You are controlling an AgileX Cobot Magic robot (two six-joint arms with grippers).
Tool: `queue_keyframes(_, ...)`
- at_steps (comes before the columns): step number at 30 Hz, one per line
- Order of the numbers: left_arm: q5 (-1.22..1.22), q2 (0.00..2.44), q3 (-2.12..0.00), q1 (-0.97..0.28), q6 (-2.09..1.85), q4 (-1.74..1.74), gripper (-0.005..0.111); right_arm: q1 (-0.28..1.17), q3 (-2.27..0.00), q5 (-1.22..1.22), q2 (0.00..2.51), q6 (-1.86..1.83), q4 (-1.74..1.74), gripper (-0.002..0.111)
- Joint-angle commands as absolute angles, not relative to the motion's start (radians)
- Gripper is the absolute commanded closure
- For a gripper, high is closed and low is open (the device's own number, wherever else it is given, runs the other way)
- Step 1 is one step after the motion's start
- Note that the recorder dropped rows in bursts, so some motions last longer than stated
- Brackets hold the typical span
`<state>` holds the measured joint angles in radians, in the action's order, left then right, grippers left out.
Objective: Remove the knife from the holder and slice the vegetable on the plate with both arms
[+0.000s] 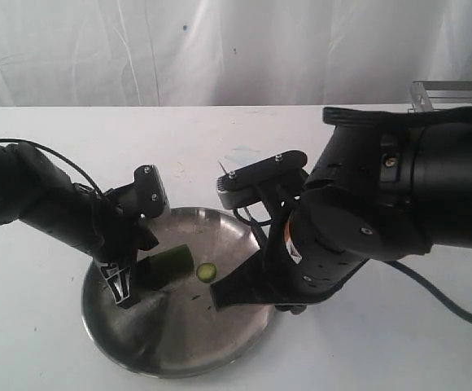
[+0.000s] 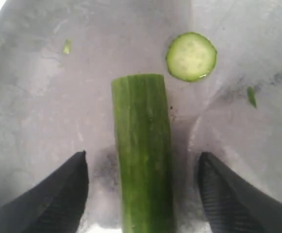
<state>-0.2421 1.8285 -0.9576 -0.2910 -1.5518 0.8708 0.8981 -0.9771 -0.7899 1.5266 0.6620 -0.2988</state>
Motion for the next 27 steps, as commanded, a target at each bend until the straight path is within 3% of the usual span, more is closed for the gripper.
queue_keyframes(1, -0.283, 1.778, -0.967, -0.291, -1.54, 0.885, 0.035, 0.896, -0.976, -0.796, 1.514, 0.593, -0.196, 0.108)
queue_keyframes(4, -0.274, 1.718, -0.986, -0.291, -1.532, 0.889, 0.037, 0.897, -0.976, -0.769, 1.528, 0.434, -0.041, 0.108)
queue_keyframes(7, -0.236, 1.676, -0.99, -0.291, -1.444, 0.889, 0.048, 0.897, -0.976, -0.746, 1.549, 0.376, 0.038, 0.108)
queue_keyframes(10, -0.187, 1.665, -0.988, -0.28, -1.337, 0.889, 0.079, 0.897, -0.976, -0.738, 1.563, 0.376, 0.038, 0.108)
queue_keyframes(12, -0.192, 1.665, -0.988, -0.269, -1.295, 0.889, 0.107, 0.897, -0.976, -0.74, 1.569, 0.376, 0.038, 0.108)
queue_keyframes(22, -0.174, 1.665, -0.99, -0.262, -1.274, 1.145, 0.106, 0.897, -0.977, -0.705, 1.638, 0.376, 0.058, 0.108)
queue_keyframes(27, -0.174, 1.665, -0.99, -0.262, -1.29, 1.474, 0.106, 0.897, -0.977, -0.669, 1.658, 0.38, 0.06, 0.108)
